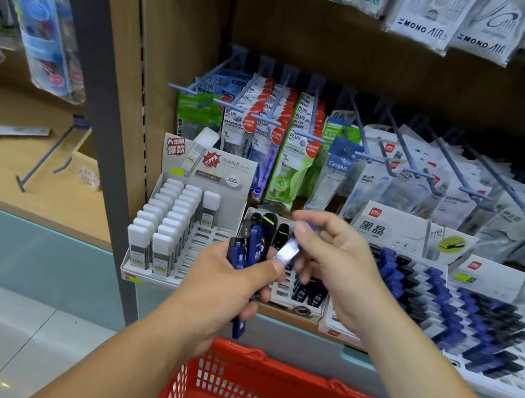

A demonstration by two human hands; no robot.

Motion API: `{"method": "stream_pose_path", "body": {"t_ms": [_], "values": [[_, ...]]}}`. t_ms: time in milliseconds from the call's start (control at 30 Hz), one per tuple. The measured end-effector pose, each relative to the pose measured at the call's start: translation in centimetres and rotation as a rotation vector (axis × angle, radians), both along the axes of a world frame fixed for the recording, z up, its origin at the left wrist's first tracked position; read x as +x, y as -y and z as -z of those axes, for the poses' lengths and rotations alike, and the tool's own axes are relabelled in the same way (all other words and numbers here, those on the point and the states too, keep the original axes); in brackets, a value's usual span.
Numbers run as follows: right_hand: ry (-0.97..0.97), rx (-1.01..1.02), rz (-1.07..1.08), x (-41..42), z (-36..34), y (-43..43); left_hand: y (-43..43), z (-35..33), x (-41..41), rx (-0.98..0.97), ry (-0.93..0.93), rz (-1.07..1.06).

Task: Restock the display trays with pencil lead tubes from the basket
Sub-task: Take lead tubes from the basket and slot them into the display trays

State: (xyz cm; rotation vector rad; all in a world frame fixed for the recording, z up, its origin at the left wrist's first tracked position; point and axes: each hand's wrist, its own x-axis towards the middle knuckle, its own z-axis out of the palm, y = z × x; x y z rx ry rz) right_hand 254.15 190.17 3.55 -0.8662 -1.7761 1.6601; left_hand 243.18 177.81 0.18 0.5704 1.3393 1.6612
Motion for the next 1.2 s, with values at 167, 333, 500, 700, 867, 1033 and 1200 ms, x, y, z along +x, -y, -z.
{"method": "stream_pose_path", "body": {"t_ms": [167, 333, 500, 700, 867, 1033, 1200], "values": [[0.195, 0.154, -0.115, 1.5, -0.9, -1.1, 0.0, 0.4, -1.5, -0.009, 0.012, -0.183], [0.274, 0.179, -0.201, 1.2, -1.1, -0.5, 0.0, 0.4, -1.6, -0.008, -0.049, -0.173], [0.276, 0.033, -0.276, 1.2, -1.5, -0.1, 0.3, 0.1, -1.2, 0.017, -0.098, -0.124], [0.027, -0.276, -0.023, 0.2, -1.4, 0.5, 0.5, 0.5, -0.3, -0.033, -0.091, -0.073], [-0.024, -0.277, 0.047, -0.2, -0.9, 0.6, 0.3, 0.4, -0.6, -0.029, 0.022, -0.018], [-0.077, -0.280, -0.143, 0.7, -1.1, -0.5, 0.2, 0.5, -0.4, -0.034, 0.054, 0.010], [-0.135, -0.249, -0.168, 1.6, -1.0, -1.4, 0.1, 0.5, -0.7, -0.052, 0.079, 0.023]]}}
